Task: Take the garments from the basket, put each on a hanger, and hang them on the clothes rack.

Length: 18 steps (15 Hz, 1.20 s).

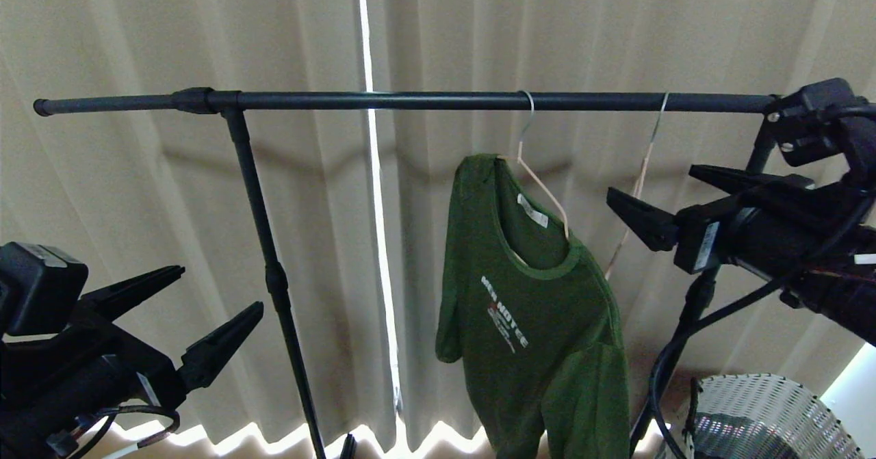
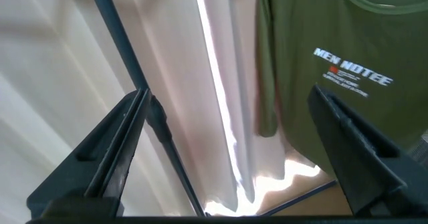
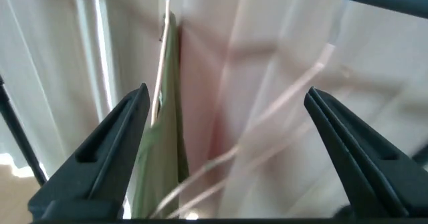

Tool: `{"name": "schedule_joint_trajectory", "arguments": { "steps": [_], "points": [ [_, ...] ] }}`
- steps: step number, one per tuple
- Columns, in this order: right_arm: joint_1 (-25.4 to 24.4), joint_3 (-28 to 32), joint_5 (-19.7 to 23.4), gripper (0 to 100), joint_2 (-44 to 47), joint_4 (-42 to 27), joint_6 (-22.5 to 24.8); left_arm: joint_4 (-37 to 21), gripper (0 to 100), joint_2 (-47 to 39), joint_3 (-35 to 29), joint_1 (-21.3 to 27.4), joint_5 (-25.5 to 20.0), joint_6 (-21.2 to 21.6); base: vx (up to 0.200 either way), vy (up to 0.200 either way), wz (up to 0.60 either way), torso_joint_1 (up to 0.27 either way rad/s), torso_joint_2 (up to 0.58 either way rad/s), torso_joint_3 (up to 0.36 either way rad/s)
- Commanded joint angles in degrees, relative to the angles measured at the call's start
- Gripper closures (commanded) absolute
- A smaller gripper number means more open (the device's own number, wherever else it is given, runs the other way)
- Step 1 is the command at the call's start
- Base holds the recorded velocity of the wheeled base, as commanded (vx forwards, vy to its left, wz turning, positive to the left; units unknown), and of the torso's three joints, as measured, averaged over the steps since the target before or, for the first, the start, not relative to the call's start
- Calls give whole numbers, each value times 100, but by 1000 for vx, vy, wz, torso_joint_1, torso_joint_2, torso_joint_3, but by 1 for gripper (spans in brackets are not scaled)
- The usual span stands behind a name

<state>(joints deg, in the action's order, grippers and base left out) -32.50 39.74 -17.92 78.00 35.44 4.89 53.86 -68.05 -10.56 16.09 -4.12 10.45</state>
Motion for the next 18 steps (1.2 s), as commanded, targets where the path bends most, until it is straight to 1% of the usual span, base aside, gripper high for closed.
{"name": "schedule_joint_trajectory", "arguments": {
  "steps": [1,2,4,5,7,9,10,13,16,18],
  "points": [
    [235,-432,17,0,-733,-37,30,2,0,72,63,-10,-1,1,0,0,0,0,0,0],
    [367,-582,17,0,-891,-72,65,2,0,134,115,-10,8,1,0,0,0,0,0,0],
    [842,-1100,17,0,-1357,-142,399,2,0,327,247,-282,-1,19,0,0,0,0,0,0],
    [1062,-1214,17,0,-1454,-213,408,2,0,371,247,-396,8,10,0,0,0,0,0,0],
    [1519,-1408,17,0,-1551,-459,408,2,0,398,344,-554,-1,19,-200,0,0,-2,0,0],
    [1782,-1777,25,0,-1551,-459,399,2,0,406,484,-563,-1,19,-200,0,0,17,2,-2],
    [1844,-1900,17,0,-1559,-450,399,2,0,433,511,-572,8,19,-200,0,0,-2,-2,7],
    [1861,-1944,17,0,-1551,-450,390,-16,0,538,564,-563,-1,-8,-200,0,0,-4,4,5],
    [1861,-2208,43,0,-1445,-432,364,-24,0,503,660,-563,8,-8,-200,0,0,2,-2,2],
    [1861,-2445,280,0,-1489,-397,364,-24,0,503,783,-572,8,-16,-200,0,0,10,5,2]
  ]
}}
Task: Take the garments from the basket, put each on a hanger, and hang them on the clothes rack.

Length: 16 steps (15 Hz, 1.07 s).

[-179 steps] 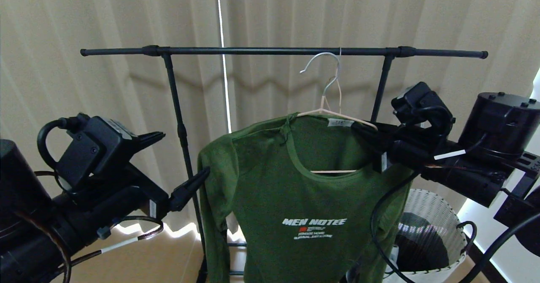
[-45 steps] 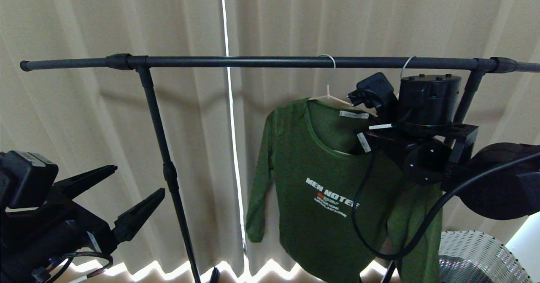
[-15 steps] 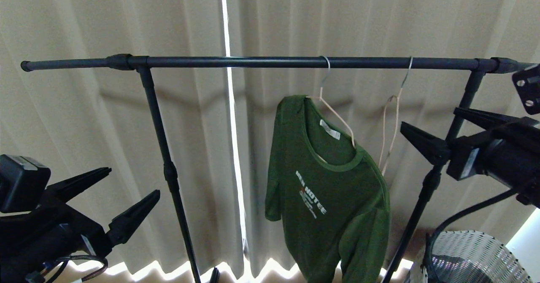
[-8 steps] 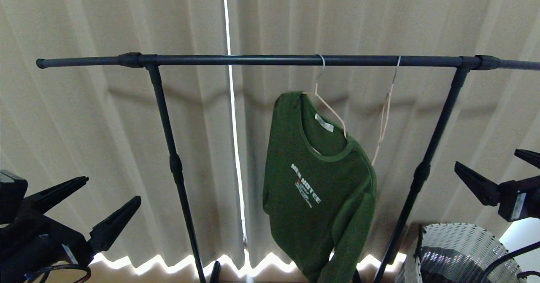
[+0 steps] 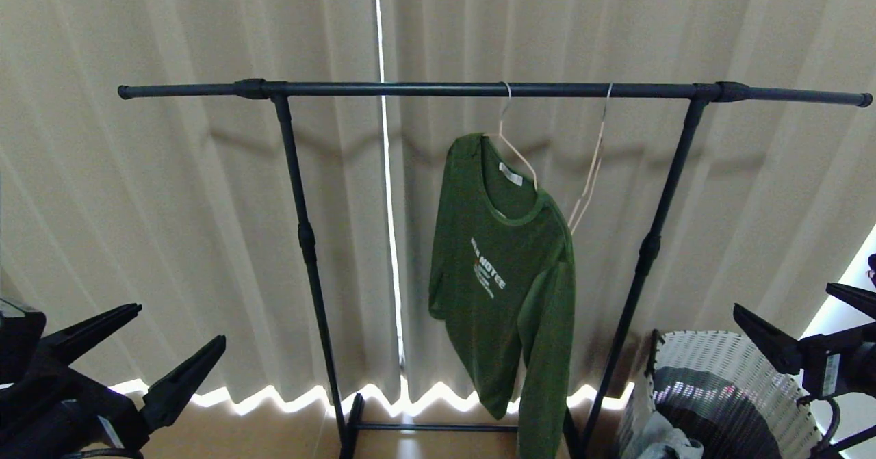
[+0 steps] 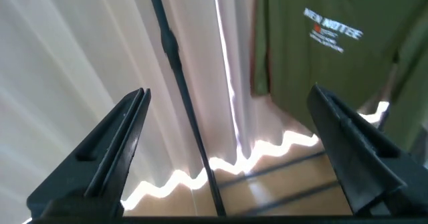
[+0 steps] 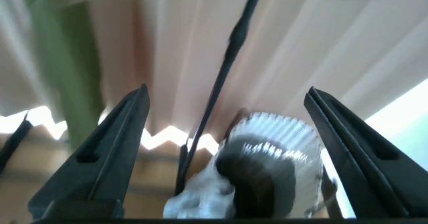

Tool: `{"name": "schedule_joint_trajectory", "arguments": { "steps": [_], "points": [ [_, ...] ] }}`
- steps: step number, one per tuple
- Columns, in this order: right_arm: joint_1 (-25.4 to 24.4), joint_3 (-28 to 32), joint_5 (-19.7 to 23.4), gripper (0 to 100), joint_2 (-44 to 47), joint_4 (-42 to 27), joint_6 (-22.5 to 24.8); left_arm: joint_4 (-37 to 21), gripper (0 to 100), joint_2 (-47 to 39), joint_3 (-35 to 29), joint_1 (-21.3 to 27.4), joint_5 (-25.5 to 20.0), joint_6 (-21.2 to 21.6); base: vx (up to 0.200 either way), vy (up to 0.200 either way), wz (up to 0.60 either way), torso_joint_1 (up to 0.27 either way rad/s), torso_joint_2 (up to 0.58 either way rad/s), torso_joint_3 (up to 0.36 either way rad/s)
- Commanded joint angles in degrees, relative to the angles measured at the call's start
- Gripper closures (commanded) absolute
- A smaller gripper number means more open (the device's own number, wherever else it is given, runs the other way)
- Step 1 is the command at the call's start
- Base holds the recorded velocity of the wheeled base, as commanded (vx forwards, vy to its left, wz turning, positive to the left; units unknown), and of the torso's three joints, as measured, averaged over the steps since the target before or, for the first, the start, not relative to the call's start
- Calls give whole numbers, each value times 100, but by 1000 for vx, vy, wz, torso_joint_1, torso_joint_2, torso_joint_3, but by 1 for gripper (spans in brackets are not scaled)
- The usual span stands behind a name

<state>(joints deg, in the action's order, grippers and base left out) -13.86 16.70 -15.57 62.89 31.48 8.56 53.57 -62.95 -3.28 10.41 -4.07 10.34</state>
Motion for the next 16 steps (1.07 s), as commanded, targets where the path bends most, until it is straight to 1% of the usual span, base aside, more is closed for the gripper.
{"name": "schedule_joint_trajectory", "arguments": {
  "steps": [1,4,5,8,16],
  "points": [
    [-11,-237,177,0,21,34,32,5,0,-7,82,-22,3,3,0,0,0,0,0,0],
    [-20,-387,194,0,65,34,23,5,0,-130,99,-65,3,3,0,0,0,0,0,0],
    [-11,-580,203,0,65,16,32,5,0,-244,91,-74,3,12,0,0,0,0,0,0],
    [-11,-800,194,0,39,16,32,5,0,-332,91,-83,3,12,0,0,0,0,0,0],
    [-3,-879,186,0,92,-27,41,5,0,-341,91,-118,3,39,0,0,0,0,0,0]
  ]
}}
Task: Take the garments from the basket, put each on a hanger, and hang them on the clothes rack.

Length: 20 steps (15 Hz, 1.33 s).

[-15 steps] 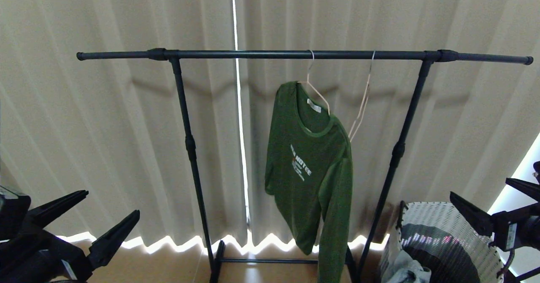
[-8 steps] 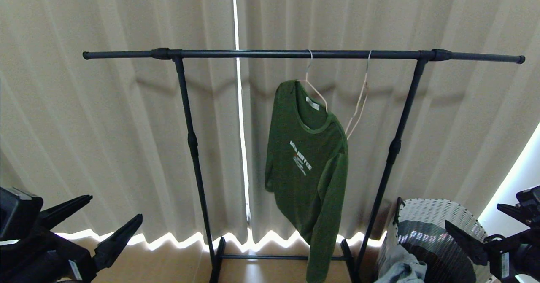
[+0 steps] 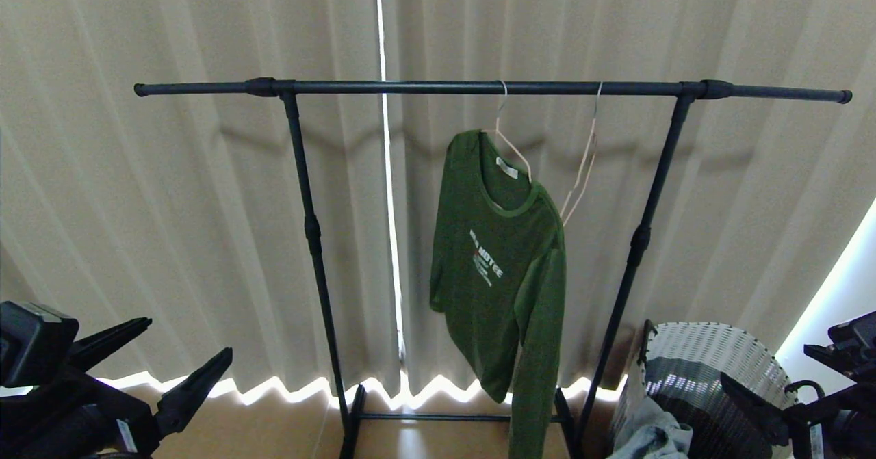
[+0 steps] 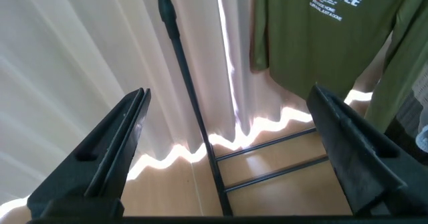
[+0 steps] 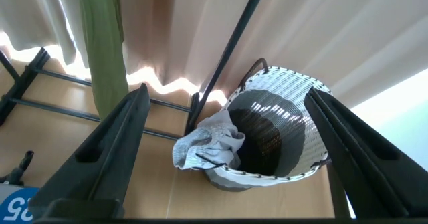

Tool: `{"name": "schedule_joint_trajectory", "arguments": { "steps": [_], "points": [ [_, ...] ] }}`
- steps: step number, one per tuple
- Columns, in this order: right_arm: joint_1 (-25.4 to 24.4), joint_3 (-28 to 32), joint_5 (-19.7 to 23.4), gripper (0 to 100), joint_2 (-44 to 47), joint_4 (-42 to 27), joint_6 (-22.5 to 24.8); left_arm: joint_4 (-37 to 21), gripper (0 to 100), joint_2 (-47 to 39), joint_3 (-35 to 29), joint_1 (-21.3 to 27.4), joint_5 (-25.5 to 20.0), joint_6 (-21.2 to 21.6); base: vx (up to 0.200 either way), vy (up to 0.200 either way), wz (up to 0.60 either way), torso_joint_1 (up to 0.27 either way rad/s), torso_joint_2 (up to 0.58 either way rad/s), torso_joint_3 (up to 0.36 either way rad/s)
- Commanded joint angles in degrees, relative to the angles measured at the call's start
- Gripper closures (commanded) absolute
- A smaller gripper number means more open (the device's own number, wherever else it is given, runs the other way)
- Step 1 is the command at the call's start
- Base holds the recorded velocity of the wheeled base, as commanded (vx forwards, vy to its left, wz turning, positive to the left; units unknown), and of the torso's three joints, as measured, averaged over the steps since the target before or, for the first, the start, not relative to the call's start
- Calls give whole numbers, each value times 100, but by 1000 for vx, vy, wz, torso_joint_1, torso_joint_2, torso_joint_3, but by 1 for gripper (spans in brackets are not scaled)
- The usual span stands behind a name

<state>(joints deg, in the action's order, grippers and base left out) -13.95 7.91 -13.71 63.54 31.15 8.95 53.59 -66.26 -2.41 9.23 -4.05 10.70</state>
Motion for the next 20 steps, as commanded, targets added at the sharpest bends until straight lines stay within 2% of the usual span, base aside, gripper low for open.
{"name": "schedule_joint_trajectory", "arguments": {
  "steps": [1,6,20],
  "points": [
    [-3,-9,-17,0,27,5,10,2,0,-1,4,-9,0,2,0,0,0,0,0,0],
    [-3,-44,-26,0,27,5,19,2,0,-1,4,0,0,11,0,0,0,-86,217,119],
    [-3,-88,-26,0,18,5,28,2,0,-19,22,0,0,20,0,0,0,-160,449,287]
  ]
}}
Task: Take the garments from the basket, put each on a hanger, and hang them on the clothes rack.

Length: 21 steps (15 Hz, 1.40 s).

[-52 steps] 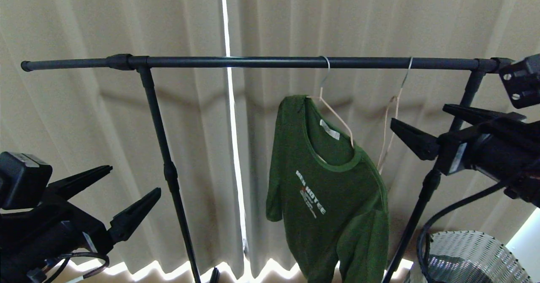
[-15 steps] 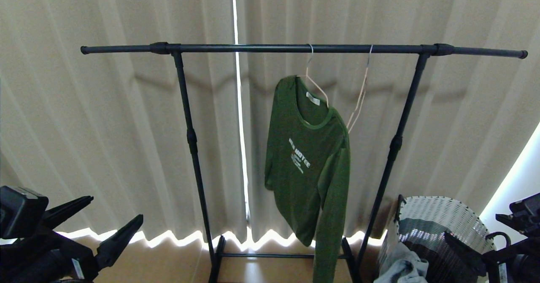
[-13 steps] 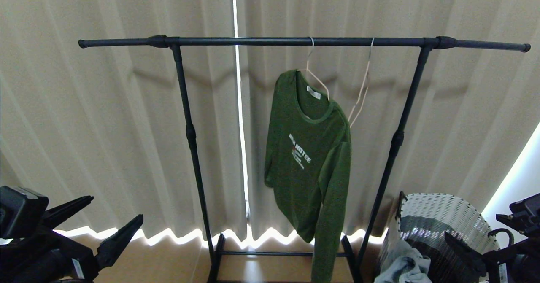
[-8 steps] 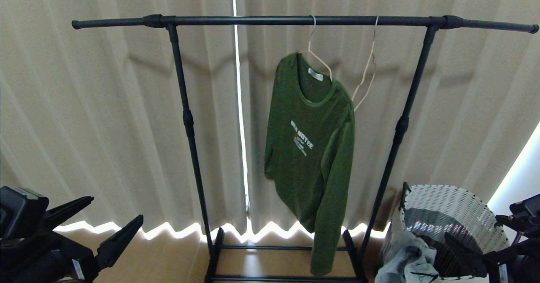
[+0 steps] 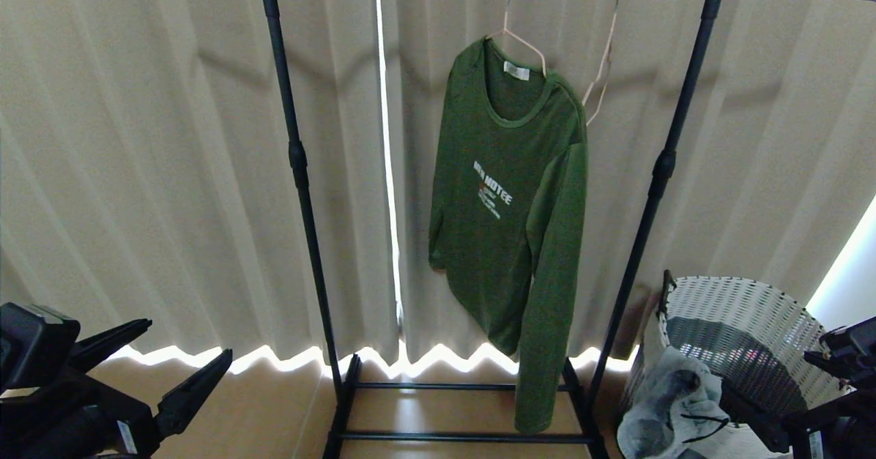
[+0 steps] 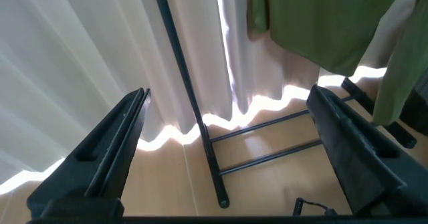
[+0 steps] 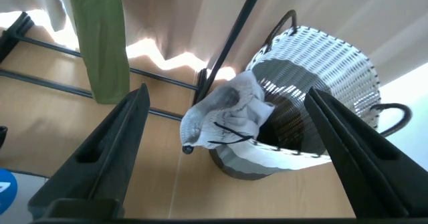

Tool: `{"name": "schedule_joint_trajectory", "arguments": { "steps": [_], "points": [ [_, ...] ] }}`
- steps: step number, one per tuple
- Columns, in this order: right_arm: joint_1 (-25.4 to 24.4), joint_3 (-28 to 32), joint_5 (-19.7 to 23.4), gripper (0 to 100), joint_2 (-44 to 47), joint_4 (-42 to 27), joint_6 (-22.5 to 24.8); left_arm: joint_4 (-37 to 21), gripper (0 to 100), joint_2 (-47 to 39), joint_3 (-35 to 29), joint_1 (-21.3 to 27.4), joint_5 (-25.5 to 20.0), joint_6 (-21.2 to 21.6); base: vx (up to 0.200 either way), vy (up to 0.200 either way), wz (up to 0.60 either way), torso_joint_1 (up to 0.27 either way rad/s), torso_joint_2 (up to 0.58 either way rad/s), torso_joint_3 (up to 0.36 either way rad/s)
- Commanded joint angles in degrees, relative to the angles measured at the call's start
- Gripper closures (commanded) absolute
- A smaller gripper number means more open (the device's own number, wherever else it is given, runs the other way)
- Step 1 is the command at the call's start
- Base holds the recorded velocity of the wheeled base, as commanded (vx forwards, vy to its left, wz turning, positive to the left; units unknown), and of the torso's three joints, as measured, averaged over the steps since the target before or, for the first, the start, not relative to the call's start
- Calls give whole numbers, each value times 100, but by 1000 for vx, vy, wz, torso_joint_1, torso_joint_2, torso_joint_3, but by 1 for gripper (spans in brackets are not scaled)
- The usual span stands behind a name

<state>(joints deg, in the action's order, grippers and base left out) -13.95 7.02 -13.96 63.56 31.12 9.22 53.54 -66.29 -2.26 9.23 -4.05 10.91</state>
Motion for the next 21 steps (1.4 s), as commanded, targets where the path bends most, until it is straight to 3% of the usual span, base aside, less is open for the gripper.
{"name": "schedule_joint_trajectory", "arguments": {
  "steps": [1,15,21],
  "points": [
    [-3,-17,-2,0,16,8,1,7,0,-15,6,0,0,-1,0,0,0,-41,183,129],
    [-3,-122,25,0,16,34,-8,7,0,-42,59,18,-8,8,0,0,0,-3,13,9],
    [-3,-122,16,0,-2,34,-8,7,0,-42,138,26,-8,157,0,-200,0,5,5,3]
  ]
}}
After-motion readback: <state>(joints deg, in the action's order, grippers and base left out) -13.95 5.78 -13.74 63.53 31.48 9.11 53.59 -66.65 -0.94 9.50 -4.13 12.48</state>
